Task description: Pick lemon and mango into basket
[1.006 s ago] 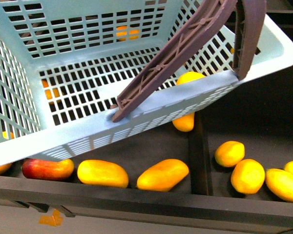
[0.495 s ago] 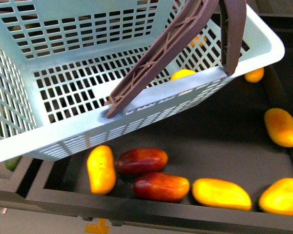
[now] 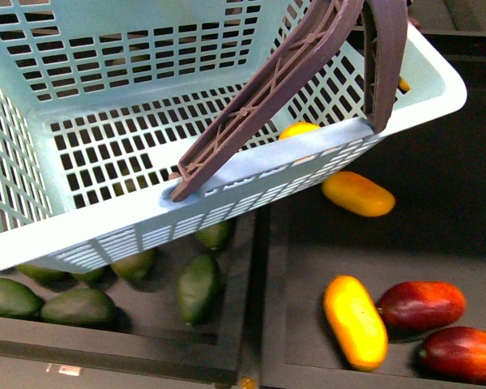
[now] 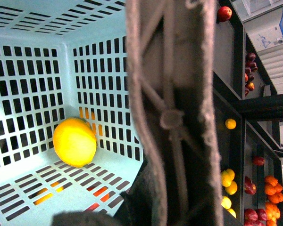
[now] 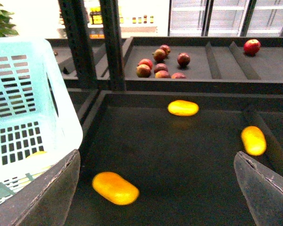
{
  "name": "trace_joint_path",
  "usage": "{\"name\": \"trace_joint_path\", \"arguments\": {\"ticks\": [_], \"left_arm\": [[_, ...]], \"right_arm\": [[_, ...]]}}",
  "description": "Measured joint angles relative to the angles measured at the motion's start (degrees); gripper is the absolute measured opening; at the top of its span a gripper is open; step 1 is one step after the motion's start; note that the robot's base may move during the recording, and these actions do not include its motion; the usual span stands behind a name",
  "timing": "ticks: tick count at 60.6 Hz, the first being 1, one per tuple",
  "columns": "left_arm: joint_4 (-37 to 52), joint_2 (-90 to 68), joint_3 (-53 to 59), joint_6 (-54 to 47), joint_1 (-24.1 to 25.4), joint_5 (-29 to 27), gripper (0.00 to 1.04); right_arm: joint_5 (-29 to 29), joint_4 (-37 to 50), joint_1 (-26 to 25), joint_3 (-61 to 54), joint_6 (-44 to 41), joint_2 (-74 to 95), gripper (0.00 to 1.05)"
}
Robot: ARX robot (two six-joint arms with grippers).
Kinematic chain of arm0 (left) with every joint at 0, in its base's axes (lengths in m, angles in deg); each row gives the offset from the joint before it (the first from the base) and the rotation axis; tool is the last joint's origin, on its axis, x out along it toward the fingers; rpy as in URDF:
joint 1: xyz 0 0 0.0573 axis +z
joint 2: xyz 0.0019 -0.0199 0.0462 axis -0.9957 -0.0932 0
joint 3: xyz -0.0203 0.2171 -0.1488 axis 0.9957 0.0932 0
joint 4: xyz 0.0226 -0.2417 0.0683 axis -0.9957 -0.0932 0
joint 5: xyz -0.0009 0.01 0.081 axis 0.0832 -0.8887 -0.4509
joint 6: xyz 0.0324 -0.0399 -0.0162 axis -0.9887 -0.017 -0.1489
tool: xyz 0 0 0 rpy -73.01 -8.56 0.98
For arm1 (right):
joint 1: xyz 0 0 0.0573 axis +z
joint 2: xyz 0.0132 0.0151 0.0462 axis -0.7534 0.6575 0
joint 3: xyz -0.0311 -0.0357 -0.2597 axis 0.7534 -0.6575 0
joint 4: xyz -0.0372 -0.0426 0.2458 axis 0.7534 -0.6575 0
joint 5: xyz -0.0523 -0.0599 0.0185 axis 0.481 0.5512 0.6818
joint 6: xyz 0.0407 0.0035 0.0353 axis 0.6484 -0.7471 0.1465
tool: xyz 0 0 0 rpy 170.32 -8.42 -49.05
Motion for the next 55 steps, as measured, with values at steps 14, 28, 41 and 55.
{"name": "trace_joint_path", "arguments": {"ticks": [14,28,41,55], "left_arm": [[0.0,0.0,0.0,-0.15,0.04,0.24,0.04],[-0.02,0.07,0.0,-1.18,0.94,-1.2,0.04],[-0.04,0.0,0.0,-0.2,0.07,0.09,0.04],[-0.04,0.0,0.0,0.24,-0.11,0.48,0.04]], "right_arm": [[-0.17,0.0,0.0,0.0,0.0,-0.04,0.96],[8.28,-13.55,1.18,4.46,3.21,0.61,0.96],[8.55,-22.77,-7.19,17.49,-2.86,20.59,0.96],[3.3,-16.72,-15.65,33.0,-15.72,46.73,0.96]]}}
